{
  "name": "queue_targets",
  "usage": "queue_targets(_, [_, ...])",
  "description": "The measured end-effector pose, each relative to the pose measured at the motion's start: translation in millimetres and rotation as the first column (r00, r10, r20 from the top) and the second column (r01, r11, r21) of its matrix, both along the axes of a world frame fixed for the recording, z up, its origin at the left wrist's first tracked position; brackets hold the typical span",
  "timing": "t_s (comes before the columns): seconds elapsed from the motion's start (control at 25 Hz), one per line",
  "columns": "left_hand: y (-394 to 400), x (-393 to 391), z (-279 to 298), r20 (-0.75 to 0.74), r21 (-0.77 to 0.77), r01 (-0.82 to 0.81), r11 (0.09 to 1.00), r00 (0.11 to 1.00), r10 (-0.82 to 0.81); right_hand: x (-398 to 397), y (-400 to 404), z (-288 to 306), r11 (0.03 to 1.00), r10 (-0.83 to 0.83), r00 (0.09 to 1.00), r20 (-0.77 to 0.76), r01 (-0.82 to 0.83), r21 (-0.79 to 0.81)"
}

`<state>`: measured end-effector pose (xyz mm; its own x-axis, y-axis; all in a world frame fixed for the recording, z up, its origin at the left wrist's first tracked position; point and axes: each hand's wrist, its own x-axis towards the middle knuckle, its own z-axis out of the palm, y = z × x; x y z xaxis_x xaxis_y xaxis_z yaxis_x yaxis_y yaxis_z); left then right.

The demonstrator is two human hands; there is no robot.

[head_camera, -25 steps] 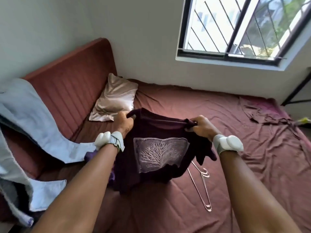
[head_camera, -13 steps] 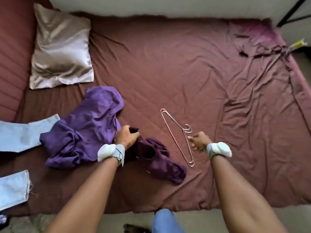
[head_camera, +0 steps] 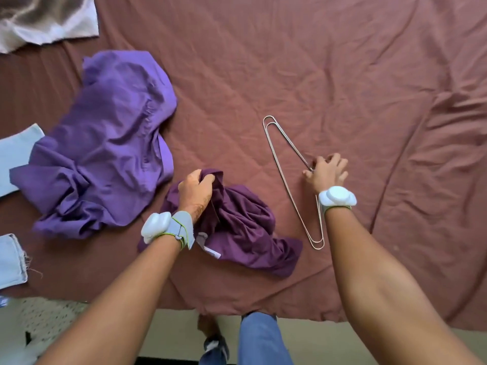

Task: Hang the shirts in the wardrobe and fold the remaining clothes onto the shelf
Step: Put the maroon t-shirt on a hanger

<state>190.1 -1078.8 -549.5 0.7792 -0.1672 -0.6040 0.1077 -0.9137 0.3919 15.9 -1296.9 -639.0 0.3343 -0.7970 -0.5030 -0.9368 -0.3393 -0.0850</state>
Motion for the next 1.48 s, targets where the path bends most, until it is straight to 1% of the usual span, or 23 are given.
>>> queue_targets(0.12, [-0.5, 3.3, -12.4, 0.029, 0.057, 0.012, 0.998, 0.999, -0.014, -0.7, -2.6, -9.6, 0.989, 0.098, 0.994, -0.053, -0.103, -0.106])
queue_targets(0.2, [-3.4, 4.6, -15.8, 0.059, 0.115, 0.030, 0.993, 0.998, -0.037, -3.7, -2.5, -9.6, 0.981, 0.104, 0.994, -0.026, -0.107, -0.162])
queue_targets(0.28, [-4.4, 4.5, -15.1, 0.098, 0.202, 0.034, 0.979, 0.994, -0.055, -3.2, -1.4, -3.9, 0.979, 0.120, 0.992, 0.028, -0.113, -0.169])
queue_targets(0.32, [-3.9, 3.6, -12.5, 0.112, 0.235, 0.032, 0.971, 0.992, -0.060, -3.7, 0.0, 0.0, 0.977, 0.165, 0.986, 0.036, -0.158, -0.144])
queue_targets(0.4, [-4.3, 3.0, -3.6, 0.127, 0.267, 0.016, 0.964, 0.991, -0.052, -0.4, -2.0, 12.1, 0.970, 0.243, 0.969, 0.047, -0.242, -0.023])
queue_targets(0.44, [-4.3, 3.2, 1.6, 0.126, 0.268, -0.004, 0.963, 0.992, -0.031, 3.1, -2.9, 21.1, 0.969, 0.241, 0.969, 0.057, -0.244, 0.049])
queue_targets(0.48, [-2.6, 3.5, 12.4, 0.123, 0.258, -0.036, 0.965, 0.992, 0.004, 7.1, -3.1, 34.9, 0.966, 0.241, 0.969, 0.061, -0.245, 0.086])
queue_targets(0.6, [2.8, 0.9, 44.0, 0.105, 0.219, -0.167, 0.961, 0.984, 0.147, 16.8, 0.1, 62.7, 0.960, 0.228, 0.974, -0.004, -0.225, 0.168])
queue_targets(0.64, [6.1, -0.7, 52.9, 0.116, 0.218, -0.194, 0.957, 0.978, 0.172, 20.1, 2.6, 69.9, 0.957, 0.205, 0.979, -0.014, -0.198, 0.213])
queue_targets(0.72, [17.8, -6.9, 70.9, 0.176, 0.185, -0.228, 0.956, 0.965, 0.196, 24.7, 9.6, 87.4, 0.943, 0.099, 0.994, 0.055, -0.111, 0.315])
queue_targets(0.8, [30.3, -11.3, 89.1, 0.213, 0.021, -0.278, 0.960, 0.940, 0.267, 30.7, 14.2, 106.4, 0.912, -0.043, 0.977, 0.209, -0.048, 0.408])
queue_targets(0.84, [33.9, -12.1, 97.1, 0.202, -0.075, -0.313, 0.947, 0.925, 0.321, 35.3, 18.5, 123.7, 0.878, -0.135, 0.946, 0.295, -0.024, 0.478])
queue_targets(0.88, [37.0, -13.0, 106.3, 0.184, -0.148, -0.343, 0.928, 0.912, 0.366, 40.3, 24.6, 145.8, 0.840, -0.201, 0.907, 0.371, -0.035, 0.541])
queue_targets(0.96, [47.4, -16.7, 127.5, 0.147, -0.229, -0.346, 0.910, 0.912, 0.384, 45.1, 40.7, 196.8, 0.741, -0.278, 0.809, 0.518, -0.162, 0.652])
queue_targets(1.04, [58.1, -18.3, 144.7, 0.136, -0.272, -0.257, 0.927, 0.944, 0.302, 49.7, 55.9, 244.6, 0.639, -0.357, 0.710, 0.606, -0.287, 0.713])
queue_targets(1.08, [63.9, -19.7, 153.7, 0.155, -0.274, -0.191, 0.942, 0.958, 0.240, 50.7, 63.9, 265.1, 0.595, -0.395, 0.665, 0.634, -0.340, 0.728])
queue_targets(1.16, [80.1, -24.3, 173.5, 0.243, -0.283, -0.085, 0.955, 0.957, 0.157, 49.0, 86.9, 300.4, 0.547, -0.446, 0.577, 0.684, -0.430, 0.718])
queue_targets(1.2, [88.3, -27.1, 185.0, 0.279, -0.300, -0.054, 0.952, 0.950, 0.142, 46.6, 98.9, 315.8, 0.536, -0.462, 0.529, 0.712, -0.473, 0.699])
queue_targets(1.28, [101.3, -30.9, 209.0, 0.309, -0.341, 0.000, 0.940, 0.944, 0.112, 43.2, 118.9, 336.9, 0.560, -0.468, 0.440, 0.766, -0.523, 0.643])
queue_targets(1.36, [119.0, -30.1, 235.6, 0.311, -0.383, 0.071, 0.921, 0.949, 0.056, 39.3, 136.8, 353.3, 0.583, -0.435, 0.381, 0.816, -0.571, 0.578])
queue_targets(1.44, [154.3, -31.8, 280.7, 0.340, -0.439, 0.142, 0.887, 0.940, 0.018, 33.2, 167.7, 379.6, 0.616, -0.322, 0.349, 0.880, -0.629, 0.474])
queue_targets(1.48, [167.0, -32.4, 302.7, 0.339, -0.475, 0.162, 0.865, 0.941, 0.010, 32.8, 179.2, 385.9, 0.643, -0.228, 0.354, 0.907, -0.644, 0.414])
